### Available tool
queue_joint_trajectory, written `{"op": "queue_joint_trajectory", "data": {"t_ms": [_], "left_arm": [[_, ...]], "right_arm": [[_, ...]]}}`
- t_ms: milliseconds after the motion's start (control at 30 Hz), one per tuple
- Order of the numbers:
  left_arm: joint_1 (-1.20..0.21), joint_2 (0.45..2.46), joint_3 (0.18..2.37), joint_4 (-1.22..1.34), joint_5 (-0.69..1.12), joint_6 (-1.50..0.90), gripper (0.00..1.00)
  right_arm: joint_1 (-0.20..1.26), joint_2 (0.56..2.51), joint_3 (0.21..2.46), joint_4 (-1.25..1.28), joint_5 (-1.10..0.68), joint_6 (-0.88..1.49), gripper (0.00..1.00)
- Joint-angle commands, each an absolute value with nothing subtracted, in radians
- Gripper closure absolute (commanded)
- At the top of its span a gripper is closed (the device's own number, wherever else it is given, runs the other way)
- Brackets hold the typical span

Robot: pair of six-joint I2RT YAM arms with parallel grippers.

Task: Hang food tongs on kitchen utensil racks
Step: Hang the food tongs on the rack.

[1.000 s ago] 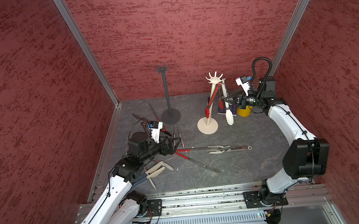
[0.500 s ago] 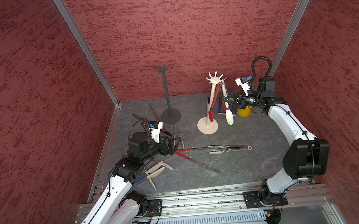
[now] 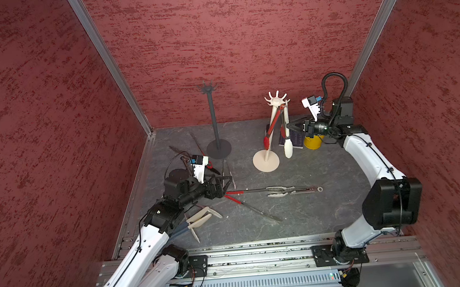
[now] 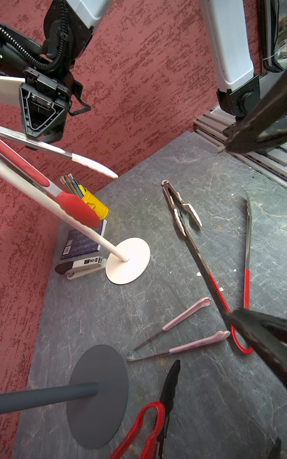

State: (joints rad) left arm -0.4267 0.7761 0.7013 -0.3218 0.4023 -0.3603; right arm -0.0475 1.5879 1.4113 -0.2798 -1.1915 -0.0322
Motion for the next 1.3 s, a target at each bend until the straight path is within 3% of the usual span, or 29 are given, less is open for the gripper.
{"op": "queue_joint_trajectory", "data": {"t_ms": [0,267,367,633,1267], "left_arm": [[-0.43,0.773,0.699,-0.306,0.391,-0.372,0.0],[-0.43,0.771,0.703,-0.319,0.384,-0.374,0.0],[-0.429,0.771,0.703,-0.324,0.382,-0.374,0.0],[-0.43,0.785,0.703,-0.304,0.389,-0.369,0.0],[-0.442,0.877,0.733,-0.312,0.449,-0.337,0.0]], "right_arm": [[-0.045,1.567,1.433,-0.198,-1.111,0.0,0.6],[-0.052,1.483,1.378,-0.114,-0.918,0.021,0.39],[-0.052,1.412,1.321,-0.061,-0.854,0.034,0.21],[-0.054,1.231,1.142,0.042,-0.737,0.097,0.01],[-0.052,0.939,0.828,-0.12,-0.635,0.323,0.0]]}}
